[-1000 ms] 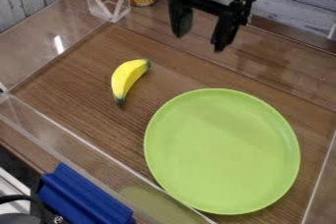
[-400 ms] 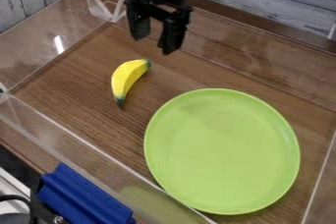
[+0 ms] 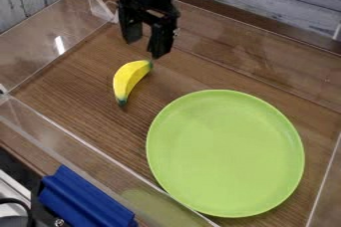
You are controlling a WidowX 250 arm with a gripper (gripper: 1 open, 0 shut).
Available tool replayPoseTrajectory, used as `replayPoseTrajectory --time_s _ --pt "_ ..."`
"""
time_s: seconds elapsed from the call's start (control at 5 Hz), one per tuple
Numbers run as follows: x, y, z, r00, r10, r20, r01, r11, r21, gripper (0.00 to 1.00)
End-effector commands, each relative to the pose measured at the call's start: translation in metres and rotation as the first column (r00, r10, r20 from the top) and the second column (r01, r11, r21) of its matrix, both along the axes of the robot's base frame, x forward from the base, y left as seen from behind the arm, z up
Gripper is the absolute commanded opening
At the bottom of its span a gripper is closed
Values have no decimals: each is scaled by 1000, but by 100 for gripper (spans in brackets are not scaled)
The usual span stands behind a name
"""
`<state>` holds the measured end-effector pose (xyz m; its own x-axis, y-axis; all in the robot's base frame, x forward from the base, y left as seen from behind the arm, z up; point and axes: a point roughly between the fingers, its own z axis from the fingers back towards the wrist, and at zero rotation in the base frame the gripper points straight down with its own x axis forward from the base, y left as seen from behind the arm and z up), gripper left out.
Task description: Put the banana on top of the green plate
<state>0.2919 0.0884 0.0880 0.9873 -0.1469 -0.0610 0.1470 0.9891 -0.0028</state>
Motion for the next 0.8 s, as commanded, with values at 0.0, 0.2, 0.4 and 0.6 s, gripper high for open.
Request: replayPoseTrajectory --time_s 0.0,0.2,0.4,0.6 --pt "2 9 -1 1000 0 27 0 1000 10 100" --pt "1 15 -12 1000 -1 28 0 1000 6 100" --pt "0 19 -21 1000 -3 28 3 1000 3 100" --pt "-1 23 -28 1000 -2 26 2 1000 1 100"
